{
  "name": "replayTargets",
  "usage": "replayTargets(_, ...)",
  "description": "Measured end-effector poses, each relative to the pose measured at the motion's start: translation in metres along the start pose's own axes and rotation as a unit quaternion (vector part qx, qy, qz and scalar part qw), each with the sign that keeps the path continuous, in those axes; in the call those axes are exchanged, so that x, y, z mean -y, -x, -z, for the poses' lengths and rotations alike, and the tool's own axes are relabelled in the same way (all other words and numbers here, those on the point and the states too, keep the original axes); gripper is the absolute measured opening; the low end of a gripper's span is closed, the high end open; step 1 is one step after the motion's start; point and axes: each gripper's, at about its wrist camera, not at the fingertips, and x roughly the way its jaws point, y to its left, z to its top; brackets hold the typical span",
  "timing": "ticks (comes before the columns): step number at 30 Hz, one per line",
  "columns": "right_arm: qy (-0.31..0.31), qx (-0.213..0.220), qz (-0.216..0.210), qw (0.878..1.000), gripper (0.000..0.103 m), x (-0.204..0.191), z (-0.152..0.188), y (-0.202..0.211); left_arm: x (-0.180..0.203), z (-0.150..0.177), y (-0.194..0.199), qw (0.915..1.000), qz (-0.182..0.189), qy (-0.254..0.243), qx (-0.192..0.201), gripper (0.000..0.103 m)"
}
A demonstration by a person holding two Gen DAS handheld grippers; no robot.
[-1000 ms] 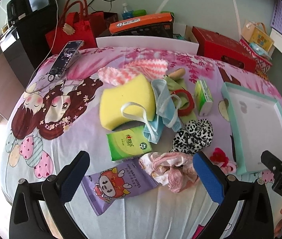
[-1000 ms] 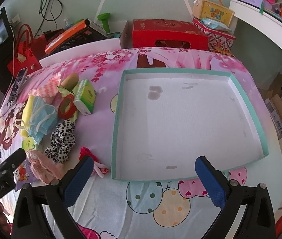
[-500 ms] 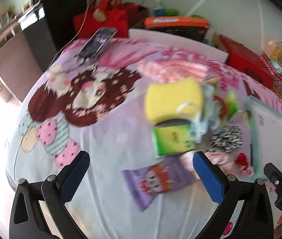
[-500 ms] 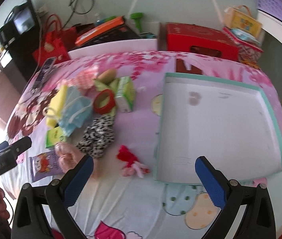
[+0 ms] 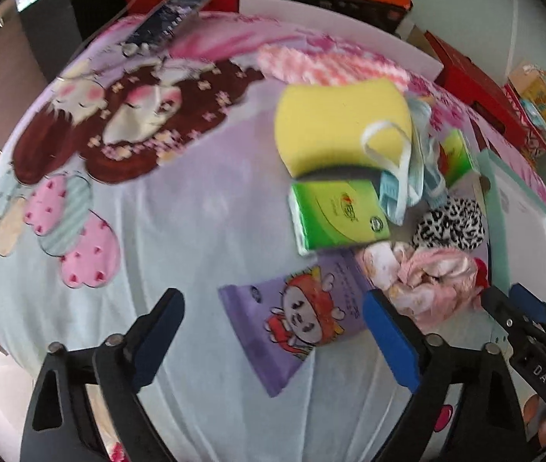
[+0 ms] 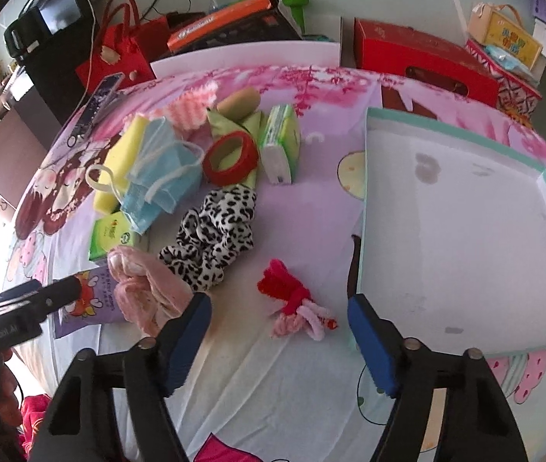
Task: Organize soft objects
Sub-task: 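Grasp the purple snack packet with the left gripper while the right gripper grasps the red hair tie, then carry the purple packet and red hair tie into the white tray and release both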
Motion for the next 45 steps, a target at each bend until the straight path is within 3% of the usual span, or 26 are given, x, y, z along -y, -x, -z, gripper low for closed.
replayTargets(2, 0.002, -0.007, 0.001, 1.000, 0.063, -0.001, 0.000, -0.003, 0.002, 0.001, -0.006, 0.9999, 0.010, -0.002, -0.011, 0.083)
replayTargets(6, 0.004, -0.026, 0.002, 1.000, 0.056, -0.003, 0.002, -0.013, 0.002, 0.002, -0.016, 0.9991, 0.028, 0.005, -0.030, 0.065)
replayTargets(16, 0.005, -0.043, 0.023, 0.999, 0.048, 0.001, 0.002, -0.027, 0.002, 0.002, -0.021, 0.9989, 0.033, 0.015, -0.030, 0.056)
replayTargets(20, 0.007, -0.045, 0.036, 0.998, 0.041, -0.001, 0.002, -0.030, -0.002, 0.000, -0.021, 0.9988, 0.033, 0.018, -0.031, 0.050)
replayTargets(30, -0.008, -0.031, 0.033, 0.999, 0.030, 0.006, 0.000, -0.025, -0.004, -0.002, -0.010, 0.9990, 0.037, 0.021, -0.012, 0.037)
replayTargets(38, -0.033, 0.003, 0.024, 0.999, 0.024, 0.016, -0.002, -0.004, -0.009, -0.010, 0.024, 0.9983, 0.057, 0.008, 0.013, 0.022)
replayTargets(45, -0.033, 0.039, 0.023, 0.998, 0.024, 0.015, -0.009, 0.021, 0.001, -0.010, 0.072, 0.9953, 0.068, -0.006, 0.069, 0.017)
